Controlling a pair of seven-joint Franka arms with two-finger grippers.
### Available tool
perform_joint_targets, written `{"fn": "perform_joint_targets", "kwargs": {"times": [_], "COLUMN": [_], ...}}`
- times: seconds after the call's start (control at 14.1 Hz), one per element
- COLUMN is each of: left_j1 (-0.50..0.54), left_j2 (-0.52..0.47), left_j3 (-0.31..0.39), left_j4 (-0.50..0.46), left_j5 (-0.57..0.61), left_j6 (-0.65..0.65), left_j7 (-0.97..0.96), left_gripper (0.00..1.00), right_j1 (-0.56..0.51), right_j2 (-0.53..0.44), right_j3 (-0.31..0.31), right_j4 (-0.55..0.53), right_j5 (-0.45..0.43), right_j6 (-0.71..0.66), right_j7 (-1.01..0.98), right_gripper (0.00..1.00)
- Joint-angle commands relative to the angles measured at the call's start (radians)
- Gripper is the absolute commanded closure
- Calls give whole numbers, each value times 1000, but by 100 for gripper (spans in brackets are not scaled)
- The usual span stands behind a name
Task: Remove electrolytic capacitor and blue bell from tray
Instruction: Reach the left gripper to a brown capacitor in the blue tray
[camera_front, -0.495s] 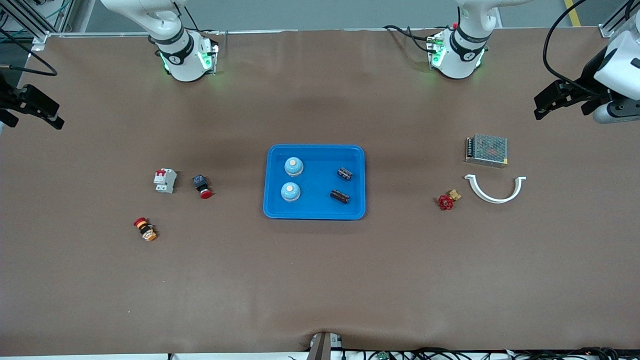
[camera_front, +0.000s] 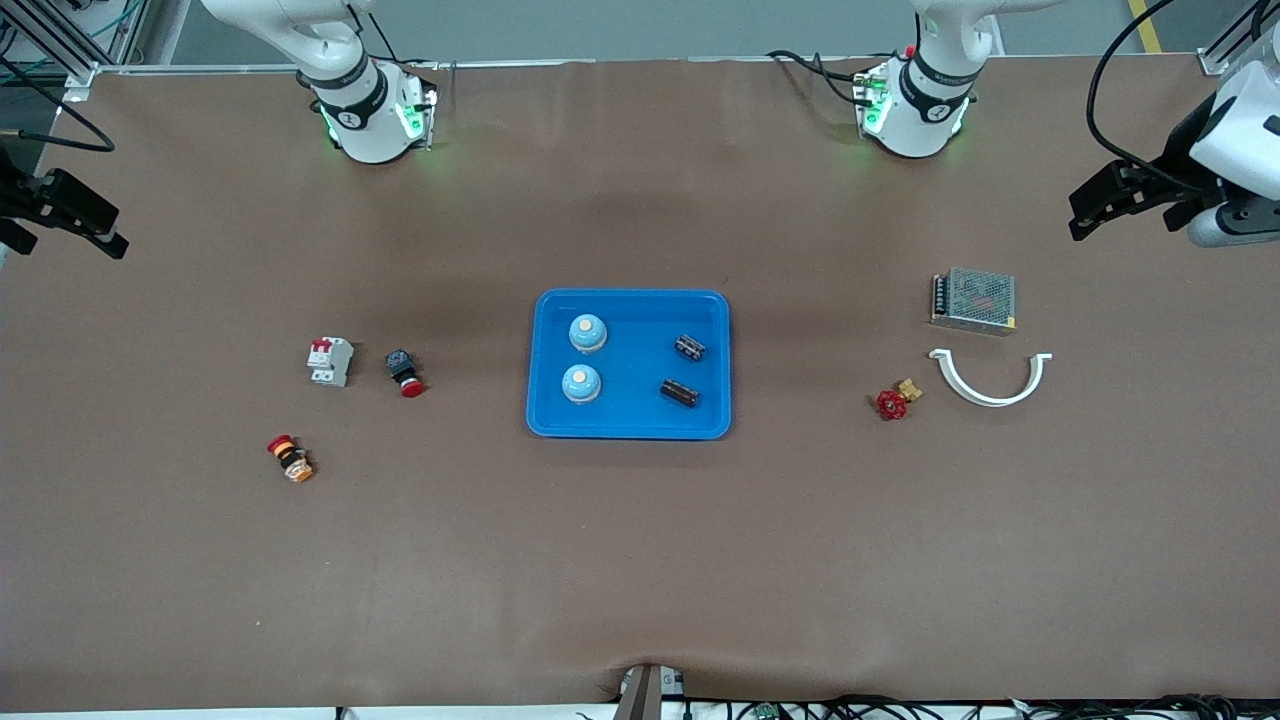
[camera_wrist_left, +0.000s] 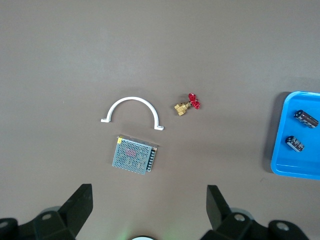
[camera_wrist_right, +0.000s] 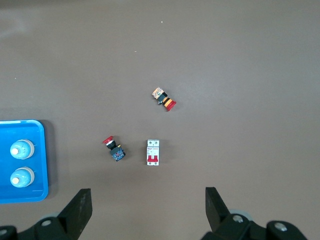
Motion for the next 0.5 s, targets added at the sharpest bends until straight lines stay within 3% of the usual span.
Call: {"fn": "perform_joint_targets", "kwargs": {"times": [0.0,0.21,0.42], "left_j1": [2,0,-33], "left_j2": [21,30,41], "left_j3": [-6,-10,-50], "left_j4": [-2,-53,-128], "left_j5": [17,3,-20], "left_j6": [-17,-8,60], "left_j7": [11,-21,-189], "left_gripper": [0,0,0], "right_j1": [-8,-12,-10], "right_j2": [13,13,13], "right_j3": [4,4,4], "right_j4": [30,30,30], "right_j5": [10,10,10], "right_j6": [-12,-10,-10], "right_j7": [-10,-10,-10], "right_gripper": [0,0,0]}}
